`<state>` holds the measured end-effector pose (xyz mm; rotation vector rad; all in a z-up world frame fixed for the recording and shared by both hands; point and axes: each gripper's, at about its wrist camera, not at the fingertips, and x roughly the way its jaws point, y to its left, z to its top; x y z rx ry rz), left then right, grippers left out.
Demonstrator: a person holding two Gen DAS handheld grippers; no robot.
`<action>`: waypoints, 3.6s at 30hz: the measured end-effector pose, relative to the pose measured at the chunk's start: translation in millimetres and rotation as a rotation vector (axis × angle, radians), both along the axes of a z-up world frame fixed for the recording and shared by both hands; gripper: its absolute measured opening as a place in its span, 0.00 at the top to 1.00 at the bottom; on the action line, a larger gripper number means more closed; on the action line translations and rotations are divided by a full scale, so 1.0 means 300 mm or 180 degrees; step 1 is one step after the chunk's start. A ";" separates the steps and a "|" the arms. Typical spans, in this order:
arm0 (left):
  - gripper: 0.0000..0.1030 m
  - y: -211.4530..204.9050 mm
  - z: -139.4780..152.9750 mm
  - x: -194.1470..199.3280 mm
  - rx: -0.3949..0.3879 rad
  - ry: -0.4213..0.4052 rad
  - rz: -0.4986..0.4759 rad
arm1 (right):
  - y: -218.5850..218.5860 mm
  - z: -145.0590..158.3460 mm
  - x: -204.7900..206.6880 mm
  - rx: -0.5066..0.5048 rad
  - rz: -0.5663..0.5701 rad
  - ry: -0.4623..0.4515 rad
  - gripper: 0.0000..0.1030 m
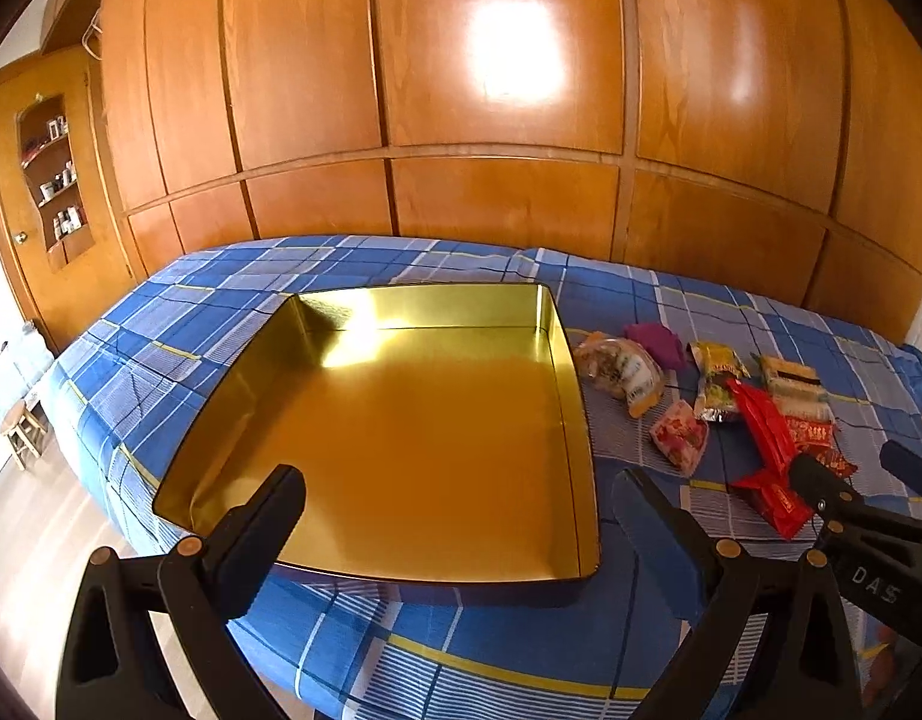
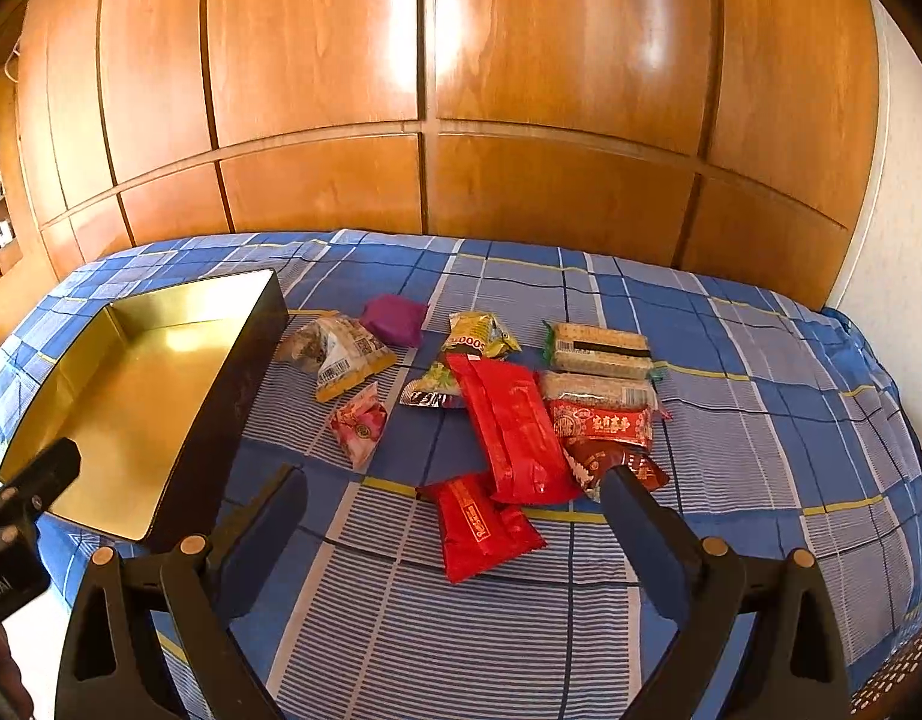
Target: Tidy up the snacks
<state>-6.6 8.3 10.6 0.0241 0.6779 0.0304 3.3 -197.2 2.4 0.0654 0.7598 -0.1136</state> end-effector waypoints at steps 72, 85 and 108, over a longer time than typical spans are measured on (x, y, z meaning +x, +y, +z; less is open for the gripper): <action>0.43 -0.367 -0.106 0.587 -0.0923 0.1748 -0.0960 | -0.770 -0.011 0.245 0.0361 -0.0131 0.0419 0.07; 0.25 -0.508 -0.234 0.847 -0.0367 0.1972 -0.0415 | -0.716 0.024 0.234 0.0338 0.0109 0.0317 0.07; 0.28 -0.543 -0.242 0.627 0.0025 0.1643 -0.1347 | -0.687 -0.021 0.244 0.0176 0.0183 0.0514 0.11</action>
